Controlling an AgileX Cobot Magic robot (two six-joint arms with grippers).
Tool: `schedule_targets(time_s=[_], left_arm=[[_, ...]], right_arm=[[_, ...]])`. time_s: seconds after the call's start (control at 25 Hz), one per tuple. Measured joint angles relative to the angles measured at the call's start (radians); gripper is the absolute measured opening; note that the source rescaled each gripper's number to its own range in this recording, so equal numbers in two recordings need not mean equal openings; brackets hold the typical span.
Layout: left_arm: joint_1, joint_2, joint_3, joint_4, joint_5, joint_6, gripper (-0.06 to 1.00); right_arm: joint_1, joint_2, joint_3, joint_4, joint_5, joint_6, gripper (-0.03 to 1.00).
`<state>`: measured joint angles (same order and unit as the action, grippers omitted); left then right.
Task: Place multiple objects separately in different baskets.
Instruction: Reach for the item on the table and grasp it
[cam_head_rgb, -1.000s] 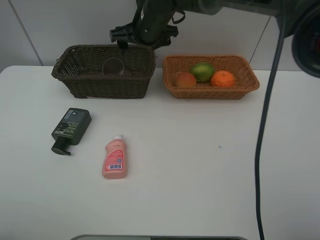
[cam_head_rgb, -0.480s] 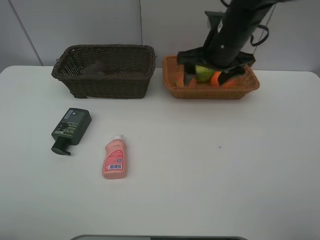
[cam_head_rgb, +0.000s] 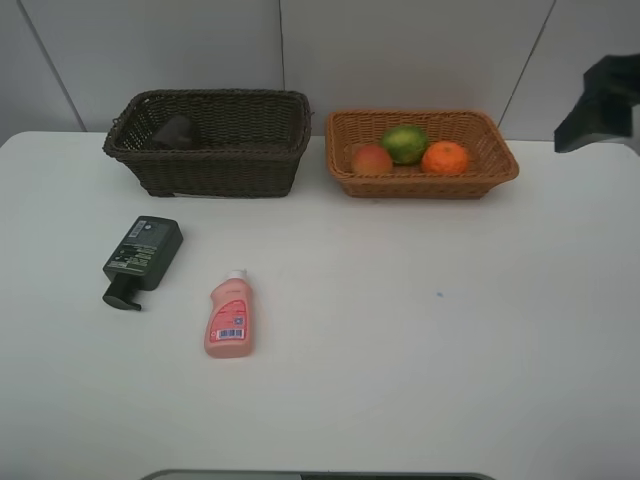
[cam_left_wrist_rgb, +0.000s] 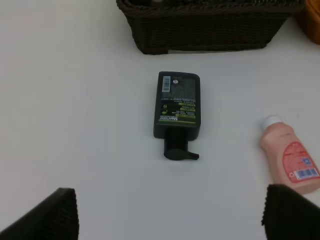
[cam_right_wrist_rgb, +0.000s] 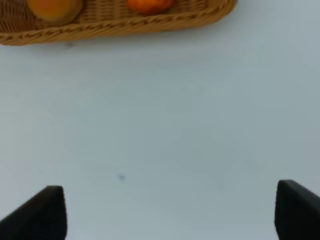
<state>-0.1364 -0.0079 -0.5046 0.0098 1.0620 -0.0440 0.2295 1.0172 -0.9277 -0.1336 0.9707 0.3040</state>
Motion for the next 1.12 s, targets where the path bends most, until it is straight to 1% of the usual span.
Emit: schedule_targets(time_s=[0.2, 0.4, 0.6, 0.68, 0.8, 0.92, 1.12], left_arm=[[0.000, 0.000, 0.000, 0.000, 0.000, 0.000, 0.84], [0.000, 0.000, 0.000, 0.000, 0.000, 0.000, 0.84], [0.000, 0.000, 0.000, 0.000, 0.000, 0.000, 0.84], [0.000, 0.000, 0.000, 0.000, 0.000, 0.000, 0.84], [0.000, 0.000, 0.000, 0.000, 0.000, 0.000, 0.84], [0.000, 0.000, 0.000, 0.000, 0.000, 0.000, 0.84], [0.000, 0.000, 0.000, 0.000, 0.000, 0.000, 0.84]], right_arm=[[0.000, -0.301, 0.053, -0.015, 0.086, -0.005, 0.91], [0.000, -0.570, 0.113, -0.049, 0.125, -0.021, 0.91], [0.000, -0.802, 0.139, -0.043, 0.160, -0.021, 0.91], [0.000, -0.866, 0.139, -0.037, 0.176, -0.021, 0.91], [0.000, -0.937, 0.155, -0.062, 0.189, -0.026, 0.91], [0.000, -0.990, 0.217, -0.077, 0.174, -0.028, 0.91], [0.000, -1.019, 0.343, -0.036, 0.152, -0.030, 0.91]])
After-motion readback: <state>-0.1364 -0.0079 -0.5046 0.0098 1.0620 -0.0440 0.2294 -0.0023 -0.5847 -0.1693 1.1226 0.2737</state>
